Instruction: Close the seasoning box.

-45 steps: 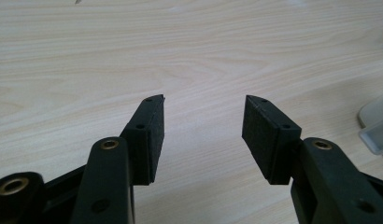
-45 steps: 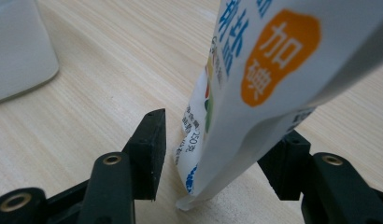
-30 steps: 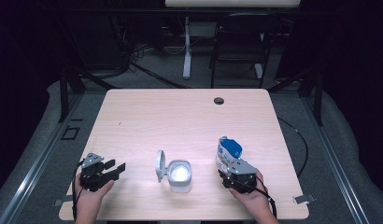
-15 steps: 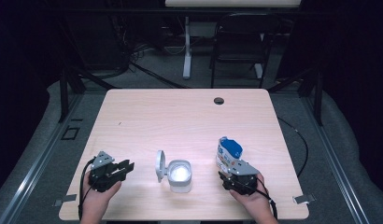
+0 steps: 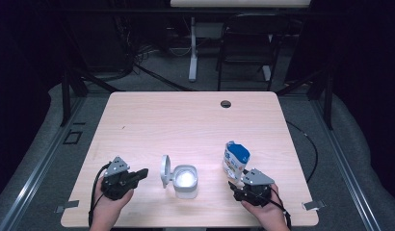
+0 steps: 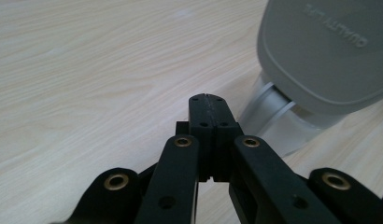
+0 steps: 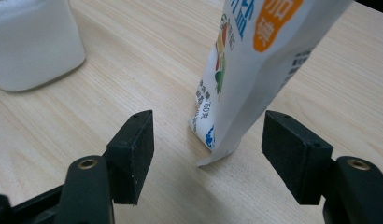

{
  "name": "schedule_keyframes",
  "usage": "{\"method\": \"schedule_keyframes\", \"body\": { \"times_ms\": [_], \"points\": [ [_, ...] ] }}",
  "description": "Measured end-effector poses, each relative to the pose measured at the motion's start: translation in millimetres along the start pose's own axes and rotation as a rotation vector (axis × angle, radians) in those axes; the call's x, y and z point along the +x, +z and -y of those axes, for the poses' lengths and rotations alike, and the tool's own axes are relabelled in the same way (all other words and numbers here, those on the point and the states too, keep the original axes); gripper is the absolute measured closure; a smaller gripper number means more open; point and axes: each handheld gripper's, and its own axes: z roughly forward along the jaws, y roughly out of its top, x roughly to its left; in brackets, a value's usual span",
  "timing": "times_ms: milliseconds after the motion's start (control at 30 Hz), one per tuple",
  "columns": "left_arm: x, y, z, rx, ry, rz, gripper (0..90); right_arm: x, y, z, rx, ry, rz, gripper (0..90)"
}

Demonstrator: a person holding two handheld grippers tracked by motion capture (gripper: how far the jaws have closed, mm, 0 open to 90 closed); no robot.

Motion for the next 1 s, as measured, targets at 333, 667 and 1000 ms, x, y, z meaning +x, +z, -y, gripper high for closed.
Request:
{"method": "schedule_keyframes", "body": {
  "times_ms": [333, 667, 1000],
  "points": [
    [-13.9, -0.7, -8.2, -0.034, 0.017, 0.055, 90.0, -3.7, -1.5, 7.1, 0.001, 0.007, 0.018, 33.4],
    [-27.2, 3.9, -15.6, -0.022, 0.054, 0.077, 90.0, -2.5, -4.4, 6.3, -0.018, 0.017, 0.010, 33.2],
    [-42.0, 6.6, -21.8, -0.033, 0.093, 0.109, 90.0, -1.2, -3.0, 6.4, -0.008, 0.005, 0.009, 33.0]
  ]
}}
